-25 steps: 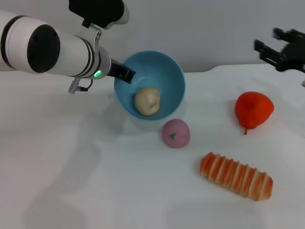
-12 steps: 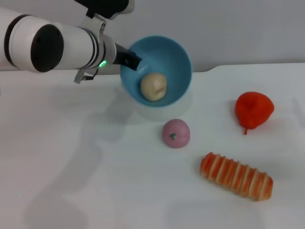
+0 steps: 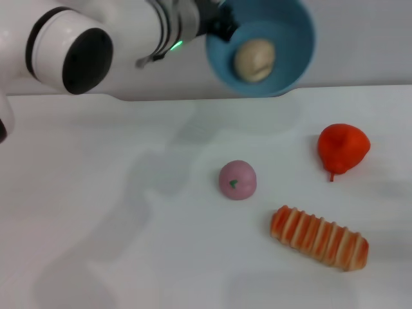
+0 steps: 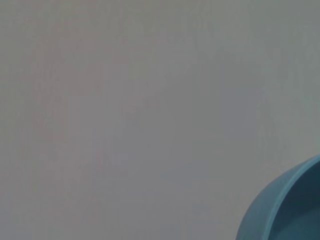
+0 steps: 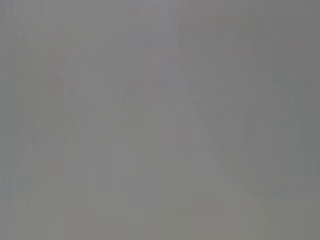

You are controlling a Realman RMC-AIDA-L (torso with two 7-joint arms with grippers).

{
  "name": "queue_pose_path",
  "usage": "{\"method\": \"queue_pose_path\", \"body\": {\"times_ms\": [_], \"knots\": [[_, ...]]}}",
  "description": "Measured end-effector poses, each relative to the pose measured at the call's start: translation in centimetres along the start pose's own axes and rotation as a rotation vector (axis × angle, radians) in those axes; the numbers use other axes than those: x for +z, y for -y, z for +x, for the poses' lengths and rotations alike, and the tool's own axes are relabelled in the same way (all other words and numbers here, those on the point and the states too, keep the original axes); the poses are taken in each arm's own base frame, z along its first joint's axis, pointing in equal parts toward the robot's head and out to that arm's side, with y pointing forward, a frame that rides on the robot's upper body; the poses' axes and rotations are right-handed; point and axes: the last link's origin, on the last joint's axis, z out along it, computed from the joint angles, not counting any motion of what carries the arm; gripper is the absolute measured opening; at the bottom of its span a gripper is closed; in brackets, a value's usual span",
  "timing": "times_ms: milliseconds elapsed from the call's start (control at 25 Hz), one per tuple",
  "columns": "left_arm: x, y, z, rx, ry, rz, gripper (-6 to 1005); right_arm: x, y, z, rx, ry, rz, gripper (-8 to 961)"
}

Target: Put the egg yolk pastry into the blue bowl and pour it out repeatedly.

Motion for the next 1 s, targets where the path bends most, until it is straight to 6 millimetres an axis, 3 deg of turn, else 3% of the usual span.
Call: {"method": "queue_pose_path", "body": {"times_ms": [240,720,1000], "knots": [[-0.6,-1.4,4.7,0.076,-0.262,0.011,0,-1.2,-0.4,1.3,0.041,0.004,0.023,551],[-1.3,-4.1,7.2,0.14,-0.527,-0.009,0,-1.7,-0.9,2.0,0.073,-0.008,0.026,551],[-0.5,-4.7,8.6,0.168,-0.537,-0.025,-1,-1.6,-0.9,2.0,0.074,-0.007,0.023,548]]}}
